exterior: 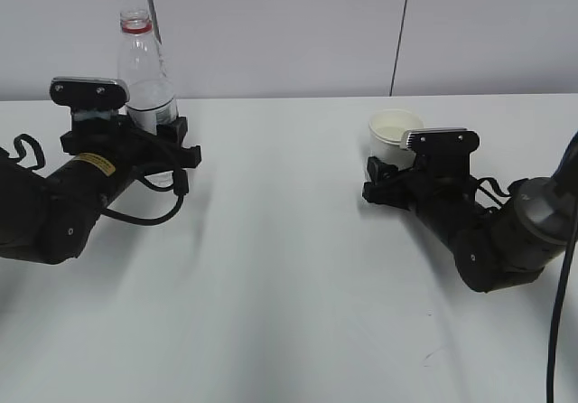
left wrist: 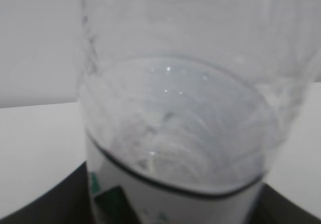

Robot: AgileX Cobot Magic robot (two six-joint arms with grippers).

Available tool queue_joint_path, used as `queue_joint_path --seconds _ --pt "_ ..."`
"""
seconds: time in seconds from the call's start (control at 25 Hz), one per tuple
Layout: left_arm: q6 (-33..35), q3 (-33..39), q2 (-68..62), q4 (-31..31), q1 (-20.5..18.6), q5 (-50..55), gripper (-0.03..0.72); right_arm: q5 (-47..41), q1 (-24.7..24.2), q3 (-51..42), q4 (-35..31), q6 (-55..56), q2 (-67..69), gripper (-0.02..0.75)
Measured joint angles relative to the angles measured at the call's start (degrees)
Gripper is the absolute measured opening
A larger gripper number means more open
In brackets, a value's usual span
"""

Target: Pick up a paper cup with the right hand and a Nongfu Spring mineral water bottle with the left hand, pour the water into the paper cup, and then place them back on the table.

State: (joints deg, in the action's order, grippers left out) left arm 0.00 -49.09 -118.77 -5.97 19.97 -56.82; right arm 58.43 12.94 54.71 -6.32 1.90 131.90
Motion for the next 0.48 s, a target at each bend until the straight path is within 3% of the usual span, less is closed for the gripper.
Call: queue_joint_path --seconds 0.48 --pt "0.00 0.00 0.00 0.00 0.00 0.18 0.404 0.11 0.00 0.05 -0.38 0.20 0.00 0.584"
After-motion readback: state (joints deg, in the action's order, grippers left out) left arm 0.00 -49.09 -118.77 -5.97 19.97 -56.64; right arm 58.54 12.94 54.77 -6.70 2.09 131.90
